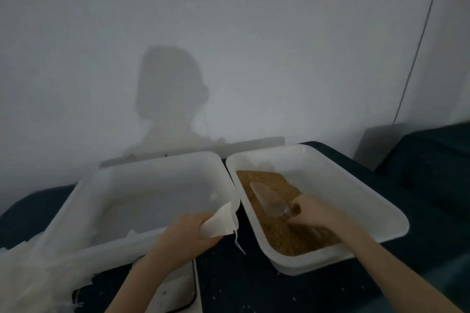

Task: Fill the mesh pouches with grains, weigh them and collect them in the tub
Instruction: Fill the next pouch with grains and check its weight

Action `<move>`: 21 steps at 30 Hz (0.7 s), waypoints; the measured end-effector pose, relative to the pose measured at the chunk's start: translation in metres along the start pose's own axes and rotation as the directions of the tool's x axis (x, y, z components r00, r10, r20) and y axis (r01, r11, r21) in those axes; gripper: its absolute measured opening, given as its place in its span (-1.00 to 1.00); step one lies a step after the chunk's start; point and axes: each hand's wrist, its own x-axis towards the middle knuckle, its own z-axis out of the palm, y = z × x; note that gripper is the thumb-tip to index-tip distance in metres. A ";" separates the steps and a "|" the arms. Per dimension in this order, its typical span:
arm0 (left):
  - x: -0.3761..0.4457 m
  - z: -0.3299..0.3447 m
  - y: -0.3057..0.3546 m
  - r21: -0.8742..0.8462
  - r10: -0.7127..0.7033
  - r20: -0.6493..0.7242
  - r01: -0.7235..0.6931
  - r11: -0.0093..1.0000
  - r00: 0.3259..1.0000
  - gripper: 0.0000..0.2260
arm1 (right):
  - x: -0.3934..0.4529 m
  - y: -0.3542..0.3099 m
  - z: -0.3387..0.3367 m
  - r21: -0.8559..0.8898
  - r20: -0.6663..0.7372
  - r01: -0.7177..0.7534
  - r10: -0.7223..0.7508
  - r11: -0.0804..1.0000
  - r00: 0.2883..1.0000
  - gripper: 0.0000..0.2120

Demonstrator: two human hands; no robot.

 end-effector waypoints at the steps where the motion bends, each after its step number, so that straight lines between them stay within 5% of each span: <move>1: 0.000 -0.001 -0.001 -0.014 0.001 0.000 -0.001 1.000 1.000 -0.74 | 0.001 0.001 -0.002 0.037 -0.030 -0.012 0.013 0.999 0.999 -0.84; 3: -0.001 -0.003 -0.004 -0.024 0.002 0.002 -0.002 1.000 1.000 -0.75 | 0.002 0.006 -0.007 0.079 -0.119 -0.025 0.034 0.997 0.992 -0.90; 7: -0.002 -0.006 -0.009 -0.003 -0.015 0.001 0.015 1.000 1.000 -0.79 | -0.003 0.022 -0.027 -0.141 -0.250 -0.090 0.052 0.986 0.967 -0.81; 13: -0.002 -0.005 -0.005 -0.016 -0.011 0.007 0.011 1.000 1.000 -0.80 | -0.005 0.030 -0.045 -0.256 -0.124 -0.005 -0.028 0.967 0.992 -0.62; 18: -0.003 -0.005 0.000 -0.018 -0.005 0.009 0.005 1.000 1.000 -0.81 | -0.004 0.028 -0.036 -0.079 -0.020 0.189 -0.191 0.979 0.981 -0.81; 21: -0.005 -0.008 0.000 -0.032 -0.004 0.012 0.005 0.999 1.000 -0.80 | -0.004 0.036 -0.029 0.130 0.018 0.202 -0.206 0.971 0.978 -0.75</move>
